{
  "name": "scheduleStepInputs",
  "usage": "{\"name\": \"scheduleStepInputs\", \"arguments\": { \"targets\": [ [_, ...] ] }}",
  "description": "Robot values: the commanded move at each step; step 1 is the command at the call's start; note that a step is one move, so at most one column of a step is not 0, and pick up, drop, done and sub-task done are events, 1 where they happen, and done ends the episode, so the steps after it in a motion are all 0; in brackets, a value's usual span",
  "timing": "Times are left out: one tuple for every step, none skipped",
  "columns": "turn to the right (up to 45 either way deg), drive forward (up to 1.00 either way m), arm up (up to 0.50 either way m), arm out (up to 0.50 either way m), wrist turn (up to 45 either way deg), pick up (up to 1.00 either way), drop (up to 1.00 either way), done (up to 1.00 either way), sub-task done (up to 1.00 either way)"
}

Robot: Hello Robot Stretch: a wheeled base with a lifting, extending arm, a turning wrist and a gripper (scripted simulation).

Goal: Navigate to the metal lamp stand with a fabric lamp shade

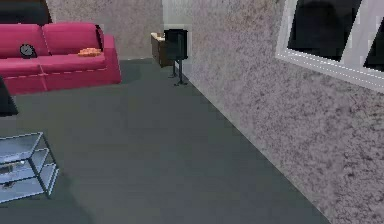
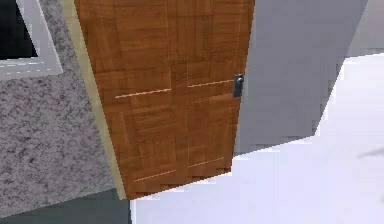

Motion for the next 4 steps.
{"name": "scheduleStepInputs", "arguments": {
  "targets": [
    [6.0, 0.00, 0.00, 0.00, 0.0, 0.00, 0.00, 0.00, 0.00],
    [0.0, 0.30, 0.00, 0.00, 0.0, 0.00, 0.00, 0.00, 0.00],
    [-45.0, 0.00, 0.00, 0.00, 0.0, 0.00, 0.00, 0.00, 0.00],
    [-21.0, 0.00, 0.00, 0.00, 0.0, 0.00, 0.00, 0.00, 0.00]
  ]
}}
